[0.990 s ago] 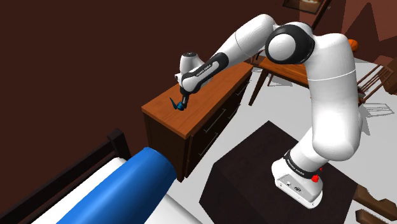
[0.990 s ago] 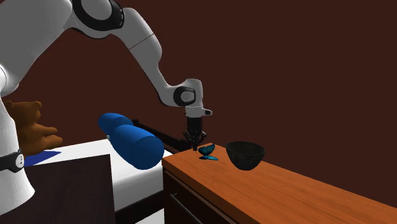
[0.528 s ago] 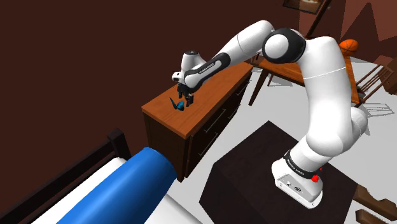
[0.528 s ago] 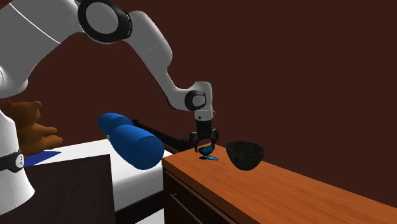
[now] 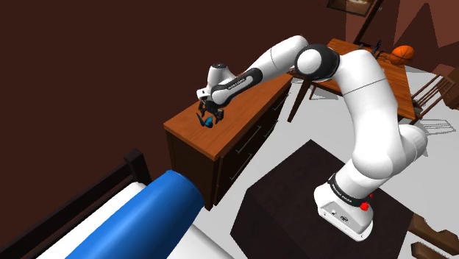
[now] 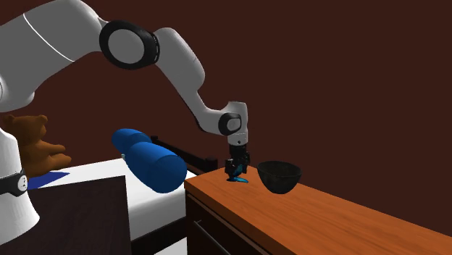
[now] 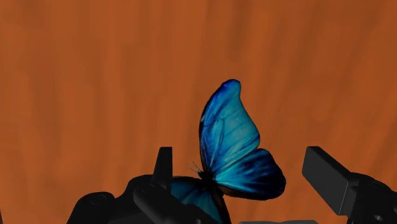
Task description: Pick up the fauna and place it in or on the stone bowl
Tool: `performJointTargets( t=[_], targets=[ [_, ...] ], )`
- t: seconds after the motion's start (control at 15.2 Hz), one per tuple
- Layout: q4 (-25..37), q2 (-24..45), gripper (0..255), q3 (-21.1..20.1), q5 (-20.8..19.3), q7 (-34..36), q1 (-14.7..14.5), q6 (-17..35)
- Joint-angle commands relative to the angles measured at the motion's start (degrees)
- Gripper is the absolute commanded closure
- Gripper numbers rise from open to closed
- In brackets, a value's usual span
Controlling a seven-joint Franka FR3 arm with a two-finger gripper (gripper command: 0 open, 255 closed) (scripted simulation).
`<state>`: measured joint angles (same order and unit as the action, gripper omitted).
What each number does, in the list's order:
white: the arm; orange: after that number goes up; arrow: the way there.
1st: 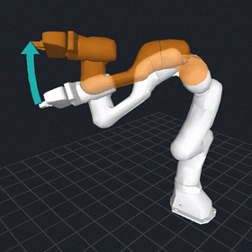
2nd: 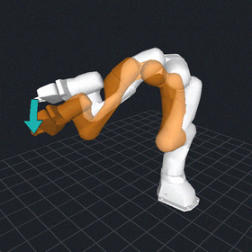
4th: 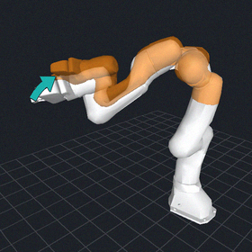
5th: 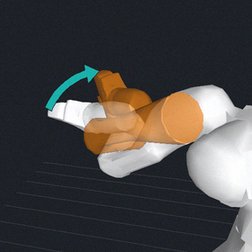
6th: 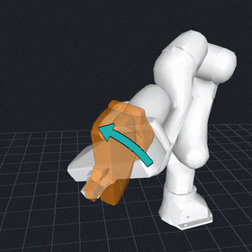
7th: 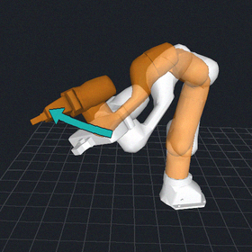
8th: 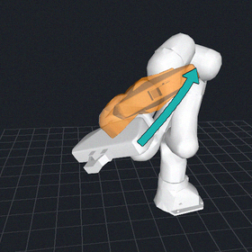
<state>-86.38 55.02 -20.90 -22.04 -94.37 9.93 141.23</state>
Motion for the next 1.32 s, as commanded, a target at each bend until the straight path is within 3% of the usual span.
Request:
performJointTargets(
  t=[0.0,0.53,0.59,1.25],
  targets=[
    [0.54,1.09,0,0.29,-0.26,-0.09,-0.22,0.58],
    [0.54,1.08,0,0.29,-0.26,-0.09,-0.22,0.57],
    [0.54,1.08,255,0.29,-0.26,-0.09,-0.22,0.57],
    [0.21,0.45,255,0.11,-0.14,-0.12,-0.07,0.25]
  ],
)
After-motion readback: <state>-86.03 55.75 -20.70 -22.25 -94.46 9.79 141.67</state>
